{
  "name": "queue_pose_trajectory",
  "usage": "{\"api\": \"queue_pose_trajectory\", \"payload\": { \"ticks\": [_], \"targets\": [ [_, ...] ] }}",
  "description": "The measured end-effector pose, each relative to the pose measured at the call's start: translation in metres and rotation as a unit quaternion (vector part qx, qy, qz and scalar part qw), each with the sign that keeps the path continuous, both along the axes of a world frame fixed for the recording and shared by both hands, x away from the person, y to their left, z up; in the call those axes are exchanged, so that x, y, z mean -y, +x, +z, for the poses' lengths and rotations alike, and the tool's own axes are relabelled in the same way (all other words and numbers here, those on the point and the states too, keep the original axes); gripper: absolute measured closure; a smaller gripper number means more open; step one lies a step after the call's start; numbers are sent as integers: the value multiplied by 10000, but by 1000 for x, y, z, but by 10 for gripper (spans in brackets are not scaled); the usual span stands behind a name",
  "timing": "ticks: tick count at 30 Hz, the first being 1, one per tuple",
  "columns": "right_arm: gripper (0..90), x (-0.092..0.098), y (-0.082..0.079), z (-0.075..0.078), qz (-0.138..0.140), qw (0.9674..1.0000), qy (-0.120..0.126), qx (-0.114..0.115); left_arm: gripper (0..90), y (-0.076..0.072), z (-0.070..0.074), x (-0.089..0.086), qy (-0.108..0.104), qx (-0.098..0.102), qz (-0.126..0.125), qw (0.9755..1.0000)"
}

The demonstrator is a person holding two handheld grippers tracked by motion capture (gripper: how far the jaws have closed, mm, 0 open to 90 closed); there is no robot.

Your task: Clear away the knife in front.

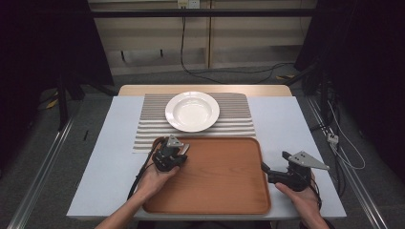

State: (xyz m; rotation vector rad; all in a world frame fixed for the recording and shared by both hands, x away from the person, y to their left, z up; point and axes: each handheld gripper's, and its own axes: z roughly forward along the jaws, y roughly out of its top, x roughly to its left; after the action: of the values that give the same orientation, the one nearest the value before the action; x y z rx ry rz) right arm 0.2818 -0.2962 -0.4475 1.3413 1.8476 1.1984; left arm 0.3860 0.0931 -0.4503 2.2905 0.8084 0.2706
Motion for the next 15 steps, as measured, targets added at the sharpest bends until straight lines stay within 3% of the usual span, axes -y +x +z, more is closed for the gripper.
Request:
{"api": "queue_pose_trajectory", "payload": {
  "ticks": [3, 8, 15],
  "targets": [
    [87, 0, 0, 0, 0, 10000, 19, 0, 900, 1, -1, -2, 22, 119, -107, 9999],
    [87, 0, 0, 0, 8, 10000, 2, -4, 900, 0, 1, 0, 149, 102, 55, 9998],
    [87, 0, 0, 0, 3, 10000, 13, -7, 900, 2, 2, -4, 132, -16, 55, 9999]
  ]
}}
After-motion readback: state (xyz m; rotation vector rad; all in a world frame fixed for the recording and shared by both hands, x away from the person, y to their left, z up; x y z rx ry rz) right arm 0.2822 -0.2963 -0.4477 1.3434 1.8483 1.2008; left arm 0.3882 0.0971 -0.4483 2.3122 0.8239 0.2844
